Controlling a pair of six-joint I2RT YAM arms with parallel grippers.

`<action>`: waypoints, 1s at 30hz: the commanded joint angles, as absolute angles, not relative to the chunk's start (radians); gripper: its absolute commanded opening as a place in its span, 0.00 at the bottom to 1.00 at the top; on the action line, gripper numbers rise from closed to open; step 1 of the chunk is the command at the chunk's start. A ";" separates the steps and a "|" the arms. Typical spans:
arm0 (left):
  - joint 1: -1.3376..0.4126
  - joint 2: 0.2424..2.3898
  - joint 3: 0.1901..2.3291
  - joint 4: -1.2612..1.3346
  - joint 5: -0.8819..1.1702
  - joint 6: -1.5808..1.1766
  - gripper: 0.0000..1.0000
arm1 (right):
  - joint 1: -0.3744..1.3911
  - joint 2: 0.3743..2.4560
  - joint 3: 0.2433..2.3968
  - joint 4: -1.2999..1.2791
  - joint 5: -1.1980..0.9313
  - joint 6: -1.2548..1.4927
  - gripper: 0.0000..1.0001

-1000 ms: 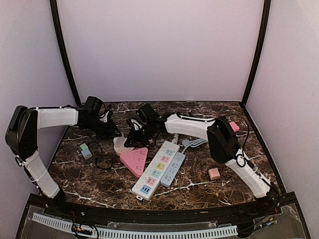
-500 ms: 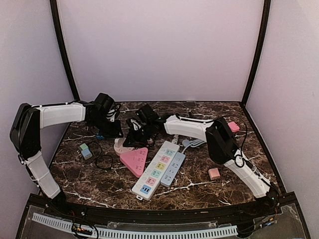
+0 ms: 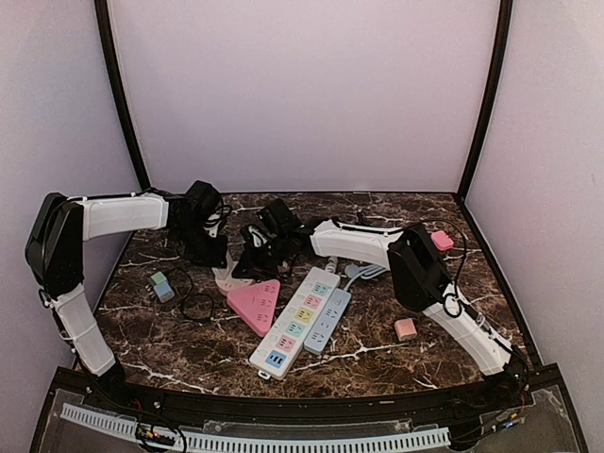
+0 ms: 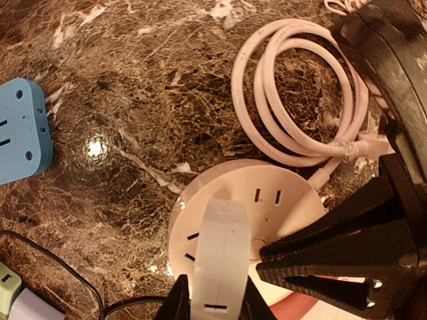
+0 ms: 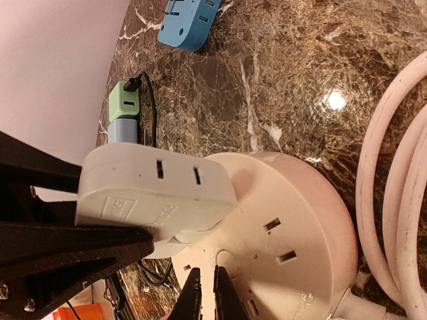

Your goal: Pull the plug off the socket

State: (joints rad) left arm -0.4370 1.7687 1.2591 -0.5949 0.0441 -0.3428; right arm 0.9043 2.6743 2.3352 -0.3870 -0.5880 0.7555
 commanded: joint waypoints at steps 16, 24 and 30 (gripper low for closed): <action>-0.449 1.652 1.256 -0.560 0.132 -0.367 0.00 | 0.903 2.738 2.354 -0.441 -0.518 0.801 0.04; -0.452 1.626 1.263 -0.561 0.136 -0.365 0.00 | 0.903 2.744 2.361 -0.463 -0.495 0.808 0.03; -0.482 1.634 1.212 -0.496 0.172 -0.404 0.00 | 0.904 2.752 2.365 -0.479 -0.481 0.814 0.02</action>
